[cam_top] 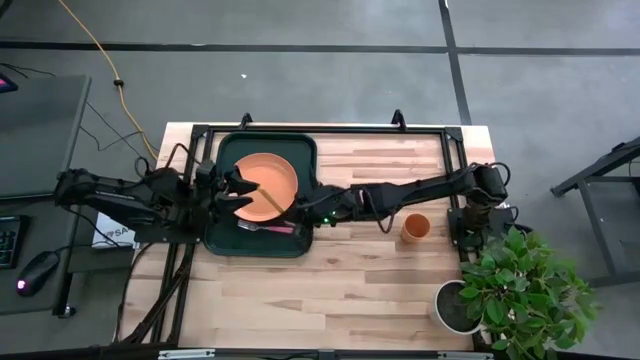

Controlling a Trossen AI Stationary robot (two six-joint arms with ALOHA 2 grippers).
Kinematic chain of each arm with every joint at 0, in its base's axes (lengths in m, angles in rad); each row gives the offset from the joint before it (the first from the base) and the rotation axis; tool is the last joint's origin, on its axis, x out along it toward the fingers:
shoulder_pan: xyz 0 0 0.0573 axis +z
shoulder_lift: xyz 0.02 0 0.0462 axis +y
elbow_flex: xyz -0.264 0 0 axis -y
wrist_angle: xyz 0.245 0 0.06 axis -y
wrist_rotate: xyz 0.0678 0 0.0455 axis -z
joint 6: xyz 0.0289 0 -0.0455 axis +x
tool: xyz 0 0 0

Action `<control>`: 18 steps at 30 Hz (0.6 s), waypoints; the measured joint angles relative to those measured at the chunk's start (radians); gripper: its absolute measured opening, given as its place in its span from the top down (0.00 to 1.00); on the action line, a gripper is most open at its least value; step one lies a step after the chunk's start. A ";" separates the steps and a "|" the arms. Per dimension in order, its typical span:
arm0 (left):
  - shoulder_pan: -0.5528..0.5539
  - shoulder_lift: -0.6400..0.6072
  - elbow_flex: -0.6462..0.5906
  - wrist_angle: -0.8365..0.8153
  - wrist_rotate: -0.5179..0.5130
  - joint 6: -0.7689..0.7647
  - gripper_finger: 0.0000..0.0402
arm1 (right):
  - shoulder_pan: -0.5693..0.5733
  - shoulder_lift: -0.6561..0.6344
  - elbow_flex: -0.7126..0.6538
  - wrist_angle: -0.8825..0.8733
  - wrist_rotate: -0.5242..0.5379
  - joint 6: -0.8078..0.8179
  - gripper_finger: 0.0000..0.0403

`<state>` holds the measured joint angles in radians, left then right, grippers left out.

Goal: Pick and place plate/cup/fork/spoon on tray
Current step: Put the pink fork on the black serving tray to the left side of the orange plate

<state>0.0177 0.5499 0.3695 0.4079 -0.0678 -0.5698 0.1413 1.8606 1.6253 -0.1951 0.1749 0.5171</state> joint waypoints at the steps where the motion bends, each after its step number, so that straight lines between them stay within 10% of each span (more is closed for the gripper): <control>1: 0.000 0.008 0.000 0.000 -0.003 -0.001 0.38 | -0.001 -0.002 0.005 0.007 0.001 0.000 1.00; 18: -0.023 0.192 0.000 0.186 -0.121 0.165 0.46 | -0.020 0.008 0.014 -0.053 0.013 0.069 1.00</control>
<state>-0.0051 0.7414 0.3691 0.5938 -0.1892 -0.4046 0.1216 1.8683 1.6398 -0.2485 0.1875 0.5865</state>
